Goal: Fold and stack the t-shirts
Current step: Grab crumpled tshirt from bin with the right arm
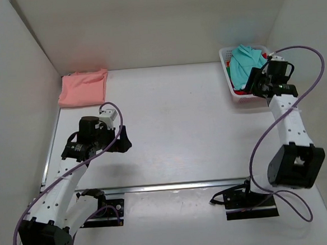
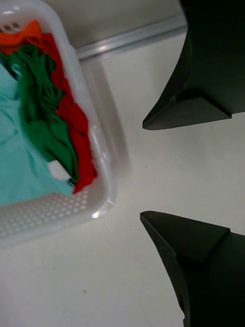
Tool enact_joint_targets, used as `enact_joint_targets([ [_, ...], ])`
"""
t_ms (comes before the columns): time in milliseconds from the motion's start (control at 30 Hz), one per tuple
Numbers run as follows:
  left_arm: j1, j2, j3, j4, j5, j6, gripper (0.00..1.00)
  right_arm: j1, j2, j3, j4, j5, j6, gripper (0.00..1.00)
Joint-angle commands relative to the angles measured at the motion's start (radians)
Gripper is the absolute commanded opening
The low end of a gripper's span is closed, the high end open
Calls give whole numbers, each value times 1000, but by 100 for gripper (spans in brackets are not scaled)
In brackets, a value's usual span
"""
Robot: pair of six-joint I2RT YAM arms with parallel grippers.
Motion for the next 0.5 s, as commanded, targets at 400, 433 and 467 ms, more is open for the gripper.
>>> enact_joint_targets([
  [400, 51, 40, -71, 372, -30, 64, 99, -59, 840, 719, 245, 130, -234, 63],
  [433, 48, 52, -72, 375, -38, 62, 99, -61, 912, 809, 232, 130, -235, 63],
  [467, 40, 74, -66, 370, -56, 69, 98, -74, 1055, 989, 170, 113, -213, 62],
])
